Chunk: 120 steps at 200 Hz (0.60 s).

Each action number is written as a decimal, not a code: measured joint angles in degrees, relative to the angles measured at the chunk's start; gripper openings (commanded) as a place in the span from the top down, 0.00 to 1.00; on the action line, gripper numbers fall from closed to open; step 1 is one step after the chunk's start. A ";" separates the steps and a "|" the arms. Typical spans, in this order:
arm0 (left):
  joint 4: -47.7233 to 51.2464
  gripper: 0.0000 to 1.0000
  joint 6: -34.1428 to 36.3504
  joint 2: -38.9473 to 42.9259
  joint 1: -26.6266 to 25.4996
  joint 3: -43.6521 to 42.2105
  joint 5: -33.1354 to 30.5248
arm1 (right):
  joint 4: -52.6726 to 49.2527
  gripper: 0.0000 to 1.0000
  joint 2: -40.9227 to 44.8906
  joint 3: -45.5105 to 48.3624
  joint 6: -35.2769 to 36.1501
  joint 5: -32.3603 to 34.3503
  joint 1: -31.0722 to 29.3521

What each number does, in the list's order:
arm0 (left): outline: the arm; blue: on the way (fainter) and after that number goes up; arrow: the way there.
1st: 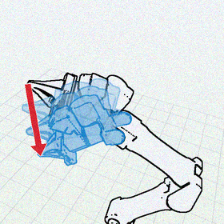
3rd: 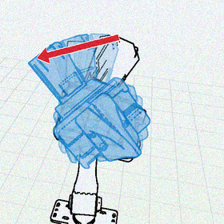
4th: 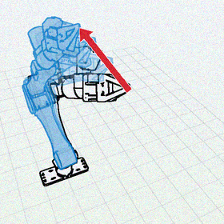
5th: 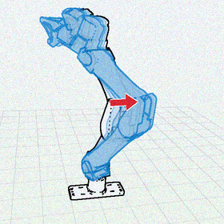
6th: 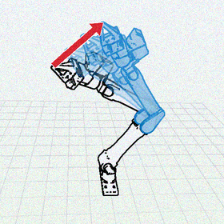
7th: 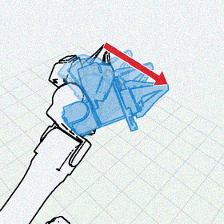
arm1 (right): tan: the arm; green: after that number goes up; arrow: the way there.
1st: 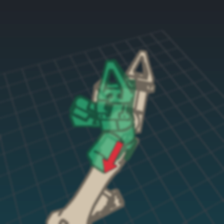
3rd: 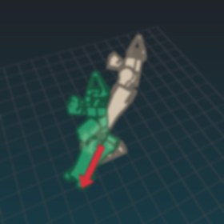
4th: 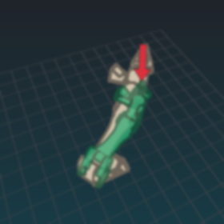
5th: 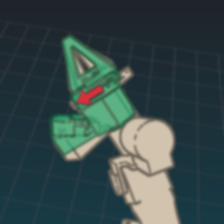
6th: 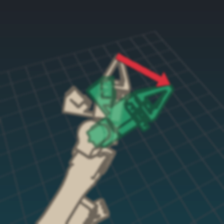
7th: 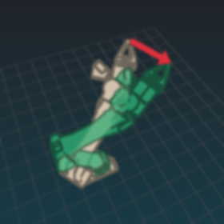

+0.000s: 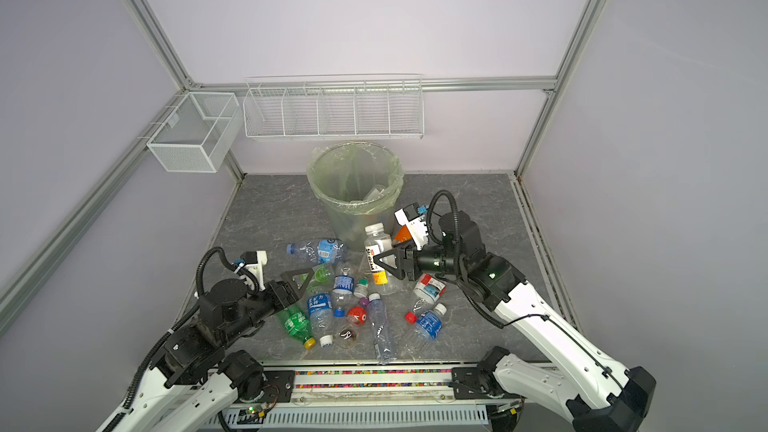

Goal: Throw the plastic bottles in the bin
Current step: 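Lift the white-capped tea bottle with the right gripper toward the wastebasket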

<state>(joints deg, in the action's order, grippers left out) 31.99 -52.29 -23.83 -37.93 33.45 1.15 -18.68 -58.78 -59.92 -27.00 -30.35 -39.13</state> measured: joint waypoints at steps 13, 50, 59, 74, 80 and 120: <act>0.00 0.06 -0.09 0.17 0.00 0.00 -0.02 | -0.59 0.93 -1.53 -2.36 0.07 0.07 0.02; 0.02 0.06 -0.13 0.50 0.00 -0.02 -0.02 | -2.60 0.93 -5.84 -9.75 1.36 1.03 0.02; 0.04 0.06 -0.15 0.63 0.00 -0.04 -0.09 | -3.43 0.93 -6.75 -11.52 1.77 1.70 0.02; 0.04 0.05 -0.13 0.83 0.00 -0.04 -0.22 | -4.42 0.93 -8.15 -14.14 2.23 2.89 0.02; 0.04 0.05 -0.15 0.90 0.00 -0.04 -0.22 | -4.85 0.93 -8.76 -15.30 2.49 3.50 0.02; 0.11 0.06 -0.15 1.09 0.00 -0.04 -0.24 | -7.58 0.93 -12.79 -22.93 4.04 7.17 0.04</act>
<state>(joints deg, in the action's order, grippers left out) 32.10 -52.45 -22.74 -37.93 33.41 0.91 -26.26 -71.57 -82.85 -22.96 -23.18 -39.09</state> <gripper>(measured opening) 0.945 0.528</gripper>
